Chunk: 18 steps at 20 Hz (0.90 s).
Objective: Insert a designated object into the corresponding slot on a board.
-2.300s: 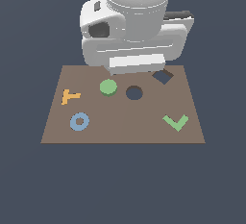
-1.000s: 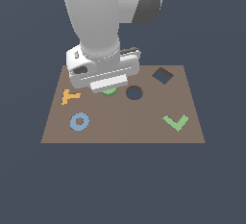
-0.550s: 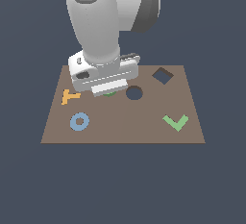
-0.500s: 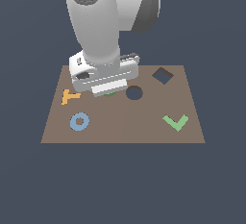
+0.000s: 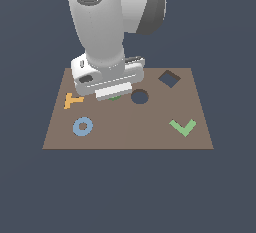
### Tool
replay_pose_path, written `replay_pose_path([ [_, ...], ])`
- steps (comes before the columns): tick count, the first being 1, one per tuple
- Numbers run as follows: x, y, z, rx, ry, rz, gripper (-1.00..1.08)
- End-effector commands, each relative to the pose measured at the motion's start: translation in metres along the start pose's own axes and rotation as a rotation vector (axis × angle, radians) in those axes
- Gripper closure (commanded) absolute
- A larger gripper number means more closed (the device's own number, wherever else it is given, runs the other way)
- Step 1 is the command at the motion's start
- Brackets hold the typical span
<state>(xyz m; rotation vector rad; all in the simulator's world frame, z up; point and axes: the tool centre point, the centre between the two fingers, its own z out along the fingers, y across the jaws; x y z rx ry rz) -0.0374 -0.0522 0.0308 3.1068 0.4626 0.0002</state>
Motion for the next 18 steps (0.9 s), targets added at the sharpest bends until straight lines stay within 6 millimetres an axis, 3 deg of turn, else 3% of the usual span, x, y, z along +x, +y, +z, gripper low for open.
replay_pose_path([
  [1, 0.0, 0.0, 0.0, 0.0, 0.0, 0.0, 1.08],
  [18, 0.002, -0.021, -0.002, 0.0, 0.0, 0.156, 1.08],
])
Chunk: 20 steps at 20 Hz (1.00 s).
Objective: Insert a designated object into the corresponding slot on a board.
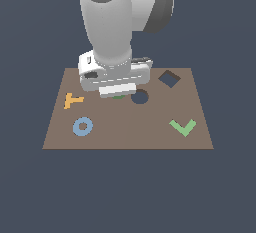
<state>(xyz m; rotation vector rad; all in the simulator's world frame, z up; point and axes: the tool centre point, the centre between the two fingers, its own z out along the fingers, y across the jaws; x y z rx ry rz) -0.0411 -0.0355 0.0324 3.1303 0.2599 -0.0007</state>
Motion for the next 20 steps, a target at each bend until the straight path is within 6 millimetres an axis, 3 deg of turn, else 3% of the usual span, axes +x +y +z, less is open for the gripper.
replay_pose_path([
  [1, 0.001, -0.006, -0.001, 0.0, 0.001, 0.046, 1.08],
  [20, 0.02, -0.062, -0.007, 0.0, 0.0, 0.49, 1.08],
])
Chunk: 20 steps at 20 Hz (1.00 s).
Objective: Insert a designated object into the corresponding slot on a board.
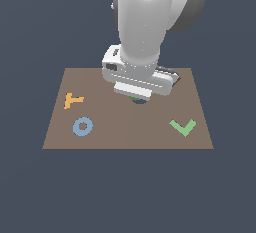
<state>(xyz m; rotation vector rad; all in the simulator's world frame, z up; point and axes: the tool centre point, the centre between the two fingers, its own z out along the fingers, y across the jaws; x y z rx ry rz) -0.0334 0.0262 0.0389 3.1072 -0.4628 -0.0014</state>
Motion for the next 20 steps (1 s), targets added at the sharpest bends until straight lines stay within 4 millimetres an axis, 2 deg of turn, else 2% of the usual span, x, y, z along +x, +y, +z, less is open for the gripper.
replay_pose_path([
  [1, 0.001, -0.005, -0.001, 0.0, 0.0, 0.044, 1.08],
  [15, 0.003, -0.017, -0.001, 0.0, 0.0, 0.126, 1.08],
  [20, 0.004, -0.017, 0.008, -0.001, -0.001, 0.131, 1.08],
])
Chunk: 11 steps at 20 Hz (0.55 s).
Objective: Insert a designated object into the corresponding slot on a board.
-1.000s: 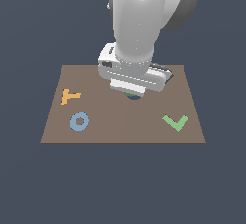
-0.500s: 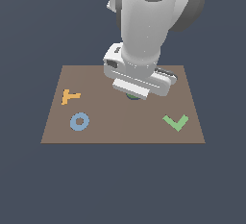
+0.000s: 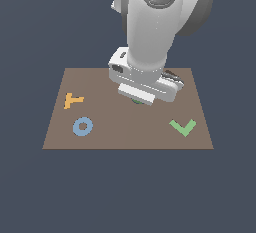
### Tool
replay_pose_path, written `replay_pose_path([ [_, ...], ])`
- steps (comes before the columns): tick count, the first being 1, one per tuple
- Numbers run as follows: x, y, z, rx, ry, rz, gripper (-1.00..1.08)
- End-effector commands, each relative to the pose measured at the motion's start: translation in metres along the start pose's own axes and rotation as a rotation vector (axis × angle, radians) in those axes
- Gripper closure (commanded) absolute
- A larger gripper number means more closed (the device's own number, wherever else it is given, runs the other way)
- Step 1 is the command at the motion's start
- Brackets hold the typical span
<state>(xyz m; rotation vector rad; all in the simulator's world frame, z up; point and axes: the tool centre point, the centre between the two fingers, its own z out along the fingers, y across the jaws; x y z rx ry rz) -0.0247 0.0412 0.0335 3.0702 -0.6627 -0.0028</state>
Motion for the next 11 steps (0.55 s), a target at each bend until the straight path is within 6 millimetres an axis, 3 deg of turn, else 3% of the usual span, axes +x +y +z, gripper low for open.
replay_pose_path([
  [1, 0.0003, -0.0003, 0.0028, 0.0, 0.0, 0.001, 1.08],
  [2, 0.0003, -0.0003, 0.0028, 0.0, 0.0, 0.001, -0.92],
  [11, 0.0003, -0.0003, 0.0028, 0.0, 0.0, 0.001, -0.92],
])
